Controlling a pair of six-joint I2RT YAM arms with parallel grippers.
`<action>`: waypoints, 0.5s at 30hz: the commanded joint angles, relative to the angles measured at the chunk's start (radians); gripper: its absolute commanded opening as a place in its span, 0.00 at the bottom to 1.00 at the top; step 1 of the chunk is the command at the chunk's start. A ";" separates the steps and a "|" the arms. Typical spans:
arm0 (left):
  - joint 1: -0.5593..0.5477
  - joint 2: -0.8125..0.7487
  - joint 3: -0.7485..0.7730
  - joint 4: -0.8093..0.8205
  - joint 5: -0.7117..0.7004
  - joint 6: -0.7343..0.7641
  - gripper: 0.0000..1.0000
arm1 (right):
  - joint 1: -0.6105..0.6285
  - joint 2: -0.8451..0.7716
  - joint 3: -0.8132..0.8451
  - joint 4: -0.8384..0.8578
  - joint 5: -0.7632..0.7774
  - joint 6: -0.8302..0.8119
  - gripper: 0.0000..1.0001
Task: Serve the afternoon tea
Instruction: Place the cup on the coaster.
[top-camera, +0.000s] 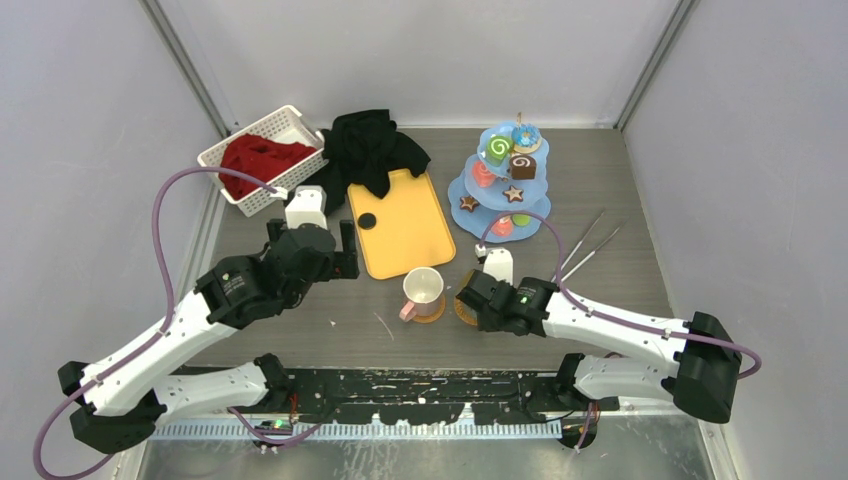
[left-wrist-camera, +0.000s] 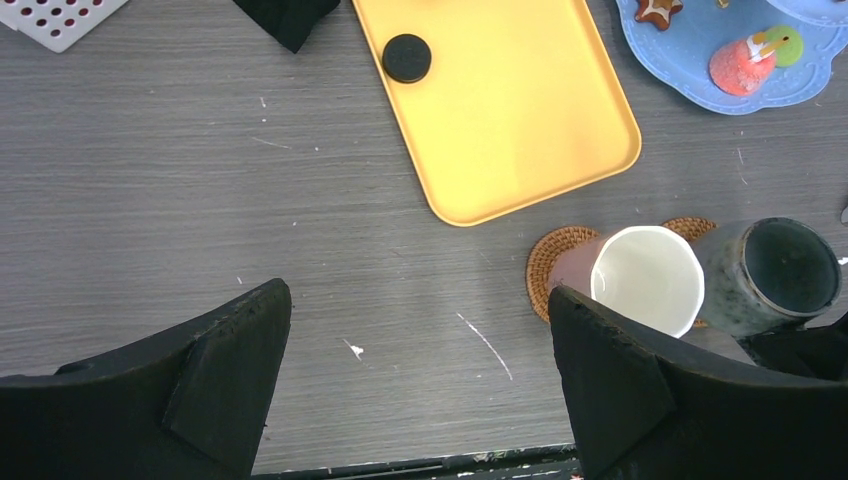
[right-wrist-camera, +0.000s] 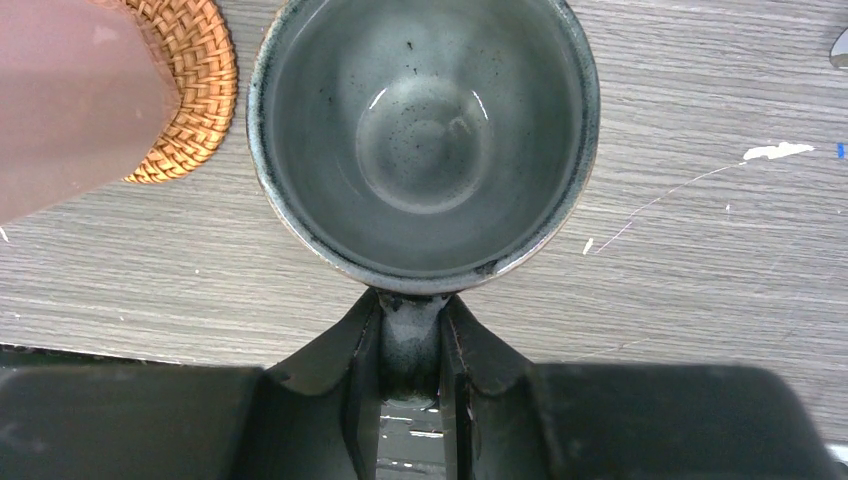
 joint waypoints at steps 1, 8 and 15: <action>0.005 -0.011 0.004 0.034 -0.034 -0.015 0.99 | 0.005 -0.023 0.058 0.049 0.064 0.001 0.01; 0.004 -0.011 0.004 0.033 -0.034 -0.015 0.99 | 0.005 -0.033 0.049 0.118 0.046 -0.015 0.01; 0.005 -0.008 0.005 0.032 -0.035 -0.015 0.99 | 0.006 -0.004 0.039 0.108 0.015 -0.017 0.01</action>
